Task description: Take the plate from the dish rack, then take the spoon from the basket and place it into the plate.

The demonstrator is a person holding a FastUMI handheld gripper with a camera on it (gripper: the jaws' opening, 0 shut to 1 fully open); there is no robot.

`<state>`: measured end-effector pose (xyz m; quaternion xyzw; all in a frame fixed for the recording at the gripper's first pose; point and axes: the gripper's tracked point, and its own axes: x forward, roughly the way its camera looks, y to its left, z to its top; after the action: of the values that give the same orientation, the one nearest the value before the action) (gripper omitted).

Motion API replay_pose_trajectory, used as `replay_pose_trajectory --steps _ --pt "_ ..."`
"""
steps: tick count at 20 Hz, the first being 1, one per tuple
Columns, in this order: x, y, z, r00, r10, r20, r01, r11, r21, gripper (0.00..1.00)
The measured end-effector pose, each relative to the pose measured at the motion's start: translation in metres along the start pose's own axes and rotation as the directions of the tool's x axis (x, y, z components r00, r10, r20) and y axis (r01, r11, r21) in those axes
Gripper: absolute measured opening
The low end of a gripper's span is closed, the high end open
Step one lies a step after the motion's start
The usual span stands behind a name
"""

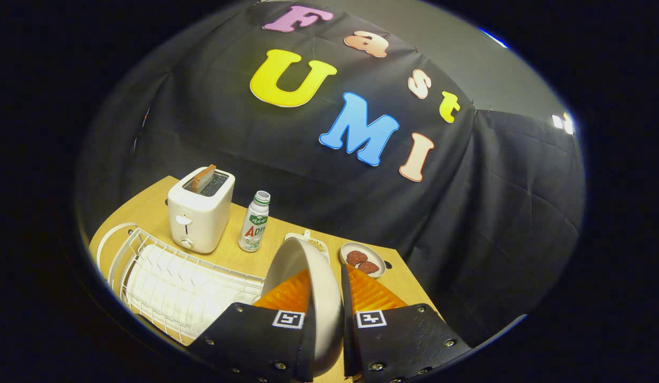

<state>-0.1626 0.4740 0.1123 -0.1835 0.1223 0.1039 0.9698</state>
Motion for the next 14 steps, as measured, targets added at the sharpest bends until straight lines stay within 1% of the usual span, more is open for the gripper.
replay_pose_trajectory --steps 3,5,9,14 --pt "-0.026 -0.019 0.002 0.999 -0.030 0.020 0.030 0.999 -0.023 0.21" --pt "-0.043 -0.028 -0.002 0.999 -0.036 0.026 0.036 0.999 -0.036 0.21" --pt "-0.077 -0.044 -0.024 0.999 -0.025 0.024 0.026 0.999 -0.032 0.21" --pt "-0.108 -0.053 -0.068 1.000 0.023 -0.013 -0.023 0.999 0.030 0.21"
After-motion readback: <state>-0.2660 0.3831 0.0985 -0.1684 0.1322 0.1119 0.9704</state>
